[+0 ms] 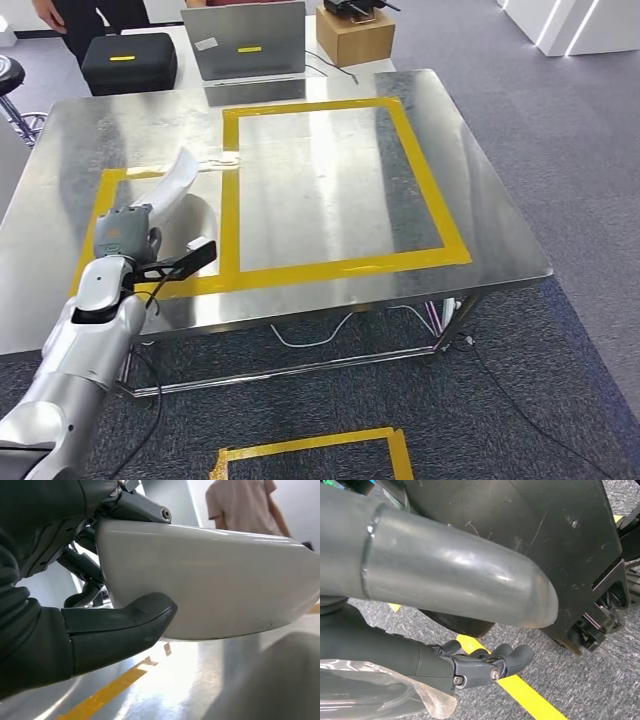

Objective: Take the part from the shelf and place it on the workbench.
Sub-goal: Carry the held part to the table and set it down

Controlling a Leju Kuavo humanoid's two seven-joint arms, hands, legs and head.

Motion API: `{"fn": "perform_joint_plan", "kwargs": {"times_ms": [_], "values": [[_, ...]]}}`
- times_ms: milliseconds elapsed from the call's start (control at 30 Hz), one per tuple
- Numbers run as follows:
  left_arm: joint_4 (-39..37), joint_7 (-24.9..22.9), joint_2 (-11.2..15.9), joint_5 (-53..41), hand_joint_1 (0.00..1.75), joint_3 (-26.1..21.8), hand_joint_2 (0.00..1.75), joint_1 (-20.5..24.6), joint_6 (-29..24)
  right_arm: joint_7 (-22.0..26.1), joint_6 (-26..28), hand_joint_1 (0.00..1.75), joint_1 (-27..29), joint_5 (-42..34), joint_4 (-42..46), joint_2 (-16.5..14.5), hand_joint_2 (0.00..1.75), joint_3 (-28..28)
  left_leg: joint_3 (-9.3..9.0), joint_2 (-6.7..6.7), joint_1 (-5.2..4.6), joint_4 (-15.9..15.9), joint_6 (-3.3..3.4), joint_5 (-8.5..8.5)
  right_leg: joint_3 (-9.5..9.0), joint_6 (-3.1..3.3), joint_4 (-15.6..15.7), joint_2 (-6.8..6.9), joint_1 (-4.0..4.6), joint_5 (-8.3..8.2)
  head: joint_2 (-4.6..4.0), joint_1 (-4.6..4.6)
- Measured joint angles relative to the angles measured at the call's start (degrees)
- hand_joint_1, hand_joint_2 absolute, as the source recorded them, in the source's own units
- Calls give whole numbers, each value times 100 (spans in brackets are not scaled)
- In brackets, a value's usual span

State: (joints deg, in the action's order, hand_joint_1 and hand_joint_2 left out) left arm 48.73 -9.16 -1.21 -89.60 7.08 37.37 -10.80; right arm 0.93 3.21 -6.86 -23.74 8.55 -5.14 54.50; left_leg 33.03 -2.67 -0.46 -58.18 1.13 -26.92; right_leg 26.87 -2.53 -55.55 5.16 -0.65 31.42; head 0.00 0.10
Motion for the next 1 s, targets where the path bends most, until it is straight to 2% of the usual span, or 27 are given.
{"fn": "perform_joint_plan", "kwargs": {"times_ms": [200,267,467,767,800,900,933,1000], "values": [[-737,-933,257,-28,175,85,175,289,373,-2,4,0,-11,-80,0,0,0,20,1,-10,0,1,-1,0,2,0,-2,-12,0,0,0,1],[-961,-1084,365,-32,175,134,175,363,384,-2,8,0,-8,-95,0,0,0,28,0,-18,1,1,-1,0,5,0,-2,-19,0,0,0,1],[-1330,-1150,536,-38,175,189,175,497,396,-2,15,0,-11,-126,0,1,0,55,0,-17,3,1,-3,2,6,0,-5,-15,2,0,0,1],[-1501,-980,608,-38,175,369,175,539,283,-2,35,0,-9,-183,-2,0,0,120,0,-17,3,0,-5,3,5,1,-5,-15,2,0,0,1],[-1511,-976,612,-38,131,387,131,540,277,-2,36,0,-10,-183,-2,1,0,128,0,-17,3,0,-5,3,5,1,-5,-14,2,0,0,0],[-1538,-968,630,-38,0,439,131,543,270,-2,37,0,-9,-185,-2,1,0,147,0,-17,3,0,-5,3,5,1,-5,-14,2,0,0,0],[-1549,-964,634,-38,0,446,131,543,267,-2,37,0,-9,-187,-2,0,0,149,0,-17,3,0,-5,3,6,1,-5,-14,2,0,0,1],[-1568,-941,639,-38,0,456,44,543,244,-2,38,0,-9,-191,-2,0,0,152,0,-17,3,0,-5,3,6,1,-5,-15,2,0,0,0]]}}
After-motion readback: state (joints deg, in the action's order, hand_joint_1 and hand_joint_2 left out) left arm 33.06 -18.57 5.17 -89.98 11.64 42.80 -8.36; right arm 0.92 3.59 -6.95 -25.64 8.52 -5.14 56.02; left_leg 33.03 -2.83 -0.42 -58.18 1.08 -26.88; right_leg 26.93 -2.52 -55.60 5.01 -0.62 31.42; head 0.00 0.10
